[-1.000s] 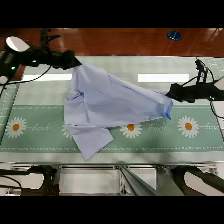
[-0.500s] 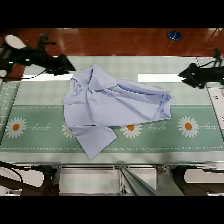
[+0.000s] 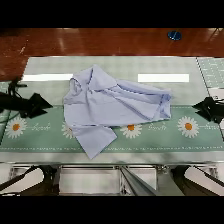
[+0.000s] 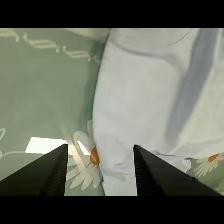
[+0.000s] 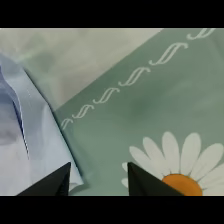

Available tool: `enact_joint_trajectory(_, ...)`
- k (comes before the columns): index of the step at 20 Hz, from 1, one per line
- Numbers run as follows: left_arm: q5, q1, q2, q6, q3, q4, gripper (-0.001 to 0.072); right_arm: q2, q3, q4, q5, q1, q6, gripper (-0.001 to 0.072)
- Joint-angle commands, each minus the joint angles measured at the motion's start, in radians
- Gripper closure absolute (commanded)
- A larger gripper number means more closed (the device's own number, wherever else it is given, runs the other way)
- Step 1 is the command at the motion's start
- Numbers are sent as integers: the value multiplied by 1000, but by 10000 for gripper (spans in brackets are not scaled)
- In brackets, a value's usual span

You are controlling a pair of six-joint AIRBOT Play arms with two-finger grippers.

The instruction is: Fold the shirts.

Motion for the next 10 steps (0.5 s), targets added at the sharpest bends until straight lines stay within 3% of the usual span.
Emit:
enact_joint_trajectory(1,100,4,43,3,-224,-103,201,37,-128,87,-10,-16,-64,303)
enact_joint_trajectory(7,148,-159,-25,-5,-259,-117,203,37,-128,87,14,-16,-71,303)
enact_joint_trajectory(10,218,-262,-47,-5,-259,-195,208,37,-128,82,16,-16,-70,303)
